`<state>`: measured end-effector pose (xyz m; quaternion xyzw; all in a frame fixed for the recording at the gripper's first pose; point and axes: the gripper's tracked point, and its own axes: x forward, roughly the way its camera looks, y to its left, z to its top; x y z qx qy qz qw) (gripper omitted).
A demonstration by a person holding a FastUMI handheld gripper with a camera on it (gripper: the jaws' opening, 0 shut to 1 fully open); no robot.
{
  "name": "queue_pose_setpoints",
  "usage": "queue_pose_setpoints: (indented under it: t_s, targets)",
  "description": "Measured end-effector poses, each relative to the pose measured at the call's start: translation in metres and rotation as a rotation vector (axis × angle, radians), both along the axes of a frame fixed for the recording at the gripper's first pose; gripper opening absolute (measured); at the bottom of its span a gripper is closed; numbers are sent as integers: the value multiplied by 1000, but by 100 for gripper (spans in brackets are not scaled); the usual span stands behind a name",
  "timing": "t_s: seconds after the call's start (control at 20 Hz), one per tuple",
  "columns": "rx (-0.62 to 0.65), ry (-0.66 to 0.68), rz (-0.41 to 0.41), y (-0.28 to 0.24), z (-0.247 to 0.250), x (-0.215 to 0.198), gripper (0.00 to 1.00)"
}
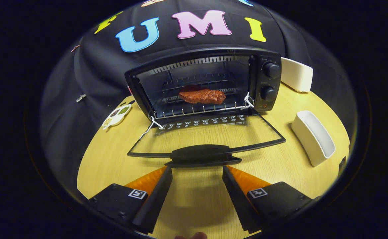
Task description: Open the toaster oven, put the food inside, and close the toaster oven door.
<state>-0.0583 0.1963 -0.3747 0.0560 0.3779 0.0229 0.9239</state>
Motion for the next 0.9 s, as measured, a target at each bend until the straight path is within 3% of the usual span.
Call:
queue_pose_setpoints:
  t_s: [0.6, 0.9]
  targets:
    - [18, -200, 19, 7, 90, 61, 96]
    - [38, -228, -3, 2, 101, 105, 99]
